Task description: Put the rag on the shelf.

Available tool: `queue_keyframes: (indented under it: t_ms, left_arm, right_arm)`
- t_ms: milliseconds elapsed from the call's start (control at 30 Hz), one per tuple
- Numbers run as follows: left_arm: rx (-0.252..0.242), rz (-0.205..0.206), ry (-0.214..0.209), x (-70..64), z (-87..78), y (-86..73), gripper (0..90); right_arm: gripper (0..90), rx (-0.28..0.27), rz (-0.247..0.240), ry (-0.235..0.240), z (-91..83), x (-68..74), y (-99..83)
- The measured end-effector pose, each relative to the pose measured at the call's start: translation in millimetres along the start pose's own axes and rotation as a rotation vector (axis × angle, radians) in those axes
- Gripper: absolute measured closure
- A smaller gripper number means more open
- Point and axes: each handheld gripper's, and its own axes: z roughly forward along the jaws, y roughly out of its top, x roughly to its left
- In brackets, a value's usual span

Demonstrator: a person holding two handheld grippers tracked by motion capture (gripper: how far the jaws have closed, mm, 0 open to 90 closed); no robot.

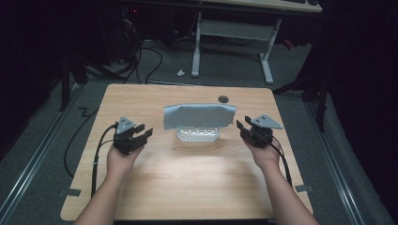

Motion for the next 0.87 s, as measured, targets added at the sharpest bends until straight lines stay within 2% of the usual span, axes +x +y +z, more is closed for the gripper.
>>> queue_keyframes:
  t_ms: [67,100,200,300,367,467,533,567,600,633,667,700,733,767,833,867]
  left_arm:
    - [-0.015,-0.008,-0.001,-2.2,-16.6,-7.1,53.5]
    - [-0.024,-0.007,-0.003,-4.0,-23.2,-9.7,51.4]
    - [-0.043,0.021,-0.013,-13.7,-47.6,-20.4,47.0]
    - [-0.009,0.043,-0.031,-26.9,-62.1,-33.5,43.0]
    - [0.000,0.041,-0.047,-38.1,-66.1,-42.8,41.9]
    - [0.033,0.041,-0.092,-56.8,-64.6,-60.5,39.6]
    - [0.052,0.027,-0.129,-69.9,-60.6,-80.2,41.6]
    - [0.131,0.026,-0.161,-77.2,-54.2,-85.3,44.4]
    - [0.178,0.052,-0.186,-82.3,-50.5,-86.1,42.4]
    - [0.180,0.078,-0.180,-85.3,-50.1,-86.4,41.5]
    - [0.164,0.090,-0.174,-87.3,-50.2,-85.9,41.6]
    - [0.160,0.078,-0.180,-87.2,-49.5,-84.2,41.6]
    - [0.163,0.064,-0.187,-86.0,-48.8,-82.6,41.2]
    - [0.158,0.047,-0.192,-85.1,-48.0,-82.0,41.2]
    - [0.162,0.053,-0.183,-83.6,-47.1,-82.5,41.0]
    - [0.164,0.058,-0.177,-82.9,-47.0,-83.4,41.0]
  right_arm:
    - [55.0,-0.007,-0.014,-0.004,-12.2,2.8,-3.0]
    - [52.1,0.010,-0.019,0.000,-19.5,4.4,-3.8]
    - [49.9,-0.001,-0.004,0.017,-37.9,8.1,-9.1]
    - [45.6,-0.001,0.001,0.022,-57.1,14.2,-15.3]
    - [43.2,0.000,0.018,0.029,-68.0,19.9,-21.0]
    - [39.0,0.024,0.023,0.047,-79.9,33.5,-32.6]
    - [37.5,0.042,0.032,0.065,-86.4,45.5,-45.6]
    - [37.5,0.039,0.040,0.063,-89.6,51.5,-56.3]
    - [39.7,0.032,0.070,0.051,-93.2,59.1,-75.7]
    - [43.6,0.059,0.077,0.049,-93.7,64.6,-91.1]
    - [38.1,0.119,0.064,0.080,-90.2,67.5,-96.0]
    - [36.1,0.176,0.020,0.110,-86.0,70.2,-97.3]
    - [40.3,0.168,-0.025,0.088,-85.3,71.9,-98.8]
    - [40.3,0.155,-0.023,0.081,-84.5,70.7,-99.6]
    - [39.0,0.167,0.075,0.109,-79.6,66.8,-97.6]
    - [39.0,0.158,0.072,0.108,-78.6,68.6,-96.3]
